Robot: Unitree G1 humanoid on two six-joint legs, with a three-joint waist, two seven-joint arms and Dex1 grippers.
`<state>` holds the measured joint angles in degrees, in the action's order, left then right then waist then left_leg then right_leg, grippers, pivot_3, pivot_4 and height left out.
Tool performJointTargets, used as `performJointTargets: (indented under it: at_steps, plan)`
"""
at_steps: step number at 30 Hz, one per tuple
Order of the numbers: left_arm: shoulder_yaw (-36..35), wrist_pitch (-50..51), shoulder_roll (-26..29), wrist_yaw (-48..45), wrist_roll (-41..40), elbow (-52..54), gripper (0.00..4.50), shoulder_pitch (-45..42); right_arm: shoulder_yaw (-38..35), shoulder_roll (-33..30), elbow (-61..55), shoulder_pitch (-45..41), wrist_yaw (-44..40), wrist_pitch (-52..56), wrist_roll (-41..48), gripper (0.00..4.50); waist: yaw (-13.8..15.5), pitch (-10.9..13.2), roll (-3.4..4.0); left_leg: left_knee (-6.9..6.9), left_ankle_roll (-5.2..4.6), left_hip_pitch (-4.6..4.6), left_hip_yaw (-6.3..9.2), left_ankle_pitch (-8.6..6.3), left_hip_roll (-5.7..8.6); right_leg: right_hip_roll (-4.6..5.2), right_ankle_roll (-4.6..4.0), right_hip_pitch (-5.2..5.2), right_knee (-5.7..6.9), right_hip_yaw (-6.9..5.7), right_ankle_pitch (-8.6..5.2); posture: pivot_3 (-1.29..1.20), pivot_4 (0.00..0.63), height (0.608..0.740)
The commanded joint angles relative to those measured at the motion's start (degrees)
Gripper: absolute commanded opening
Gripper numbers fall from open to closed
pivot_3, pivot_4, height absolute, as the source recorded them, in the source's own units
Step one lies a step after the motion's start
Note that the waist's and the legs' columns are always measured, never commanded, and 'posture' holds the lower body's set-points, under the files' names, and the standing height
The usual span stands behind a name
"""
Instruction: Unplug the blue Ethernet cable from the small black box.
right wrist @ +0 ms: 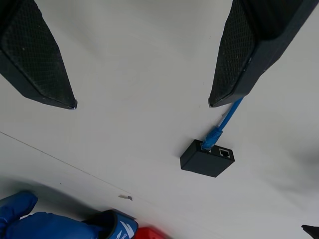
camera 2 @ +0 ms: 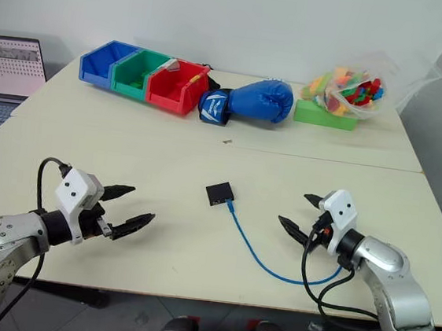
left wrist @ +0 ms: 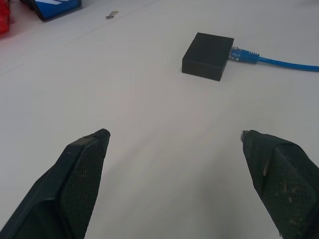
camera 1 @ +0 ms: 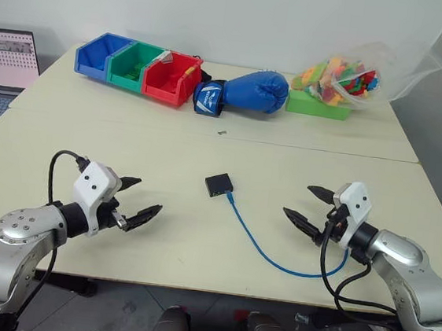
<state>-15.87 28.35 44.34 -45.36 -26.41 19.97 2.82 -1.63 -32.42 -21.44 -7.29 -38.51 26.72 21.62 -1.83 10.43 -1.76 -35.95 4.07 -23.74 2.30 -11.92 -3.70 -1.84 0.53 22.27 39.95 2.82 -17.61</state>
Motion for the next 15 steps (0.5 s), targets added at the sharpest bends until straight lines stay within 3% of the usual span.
performJointTargets:
  at_steps: [1,15]
  plan:
    - [-2.0,0.1,-0.1,0.0,-1.9,2.7,4.50,-1.0,-1.4,0.1,-1.6,0.0,-0.2,-0.5,1.1,4.49,0.0,0.0,0.00,0.00,0.00,0.00,0.00,0.00,0.00,0.00,0.00,0.00,0.00,0.00,0.00,0.00,0.150,0.740]
    - [-0.6,0.5,1.2,-0.2,-0.8,5.0,4.50,-0.8,3.6,3.7,-3.0,-1.9,1.8,0.1,-0.2,4.49,-0.1,0.0,0.02,0.00,0.00,0.00,0.00,0.00,0.00,0.00,0.00,0.00,0.00,0.01,0.00,0.00,0.150,0.740]
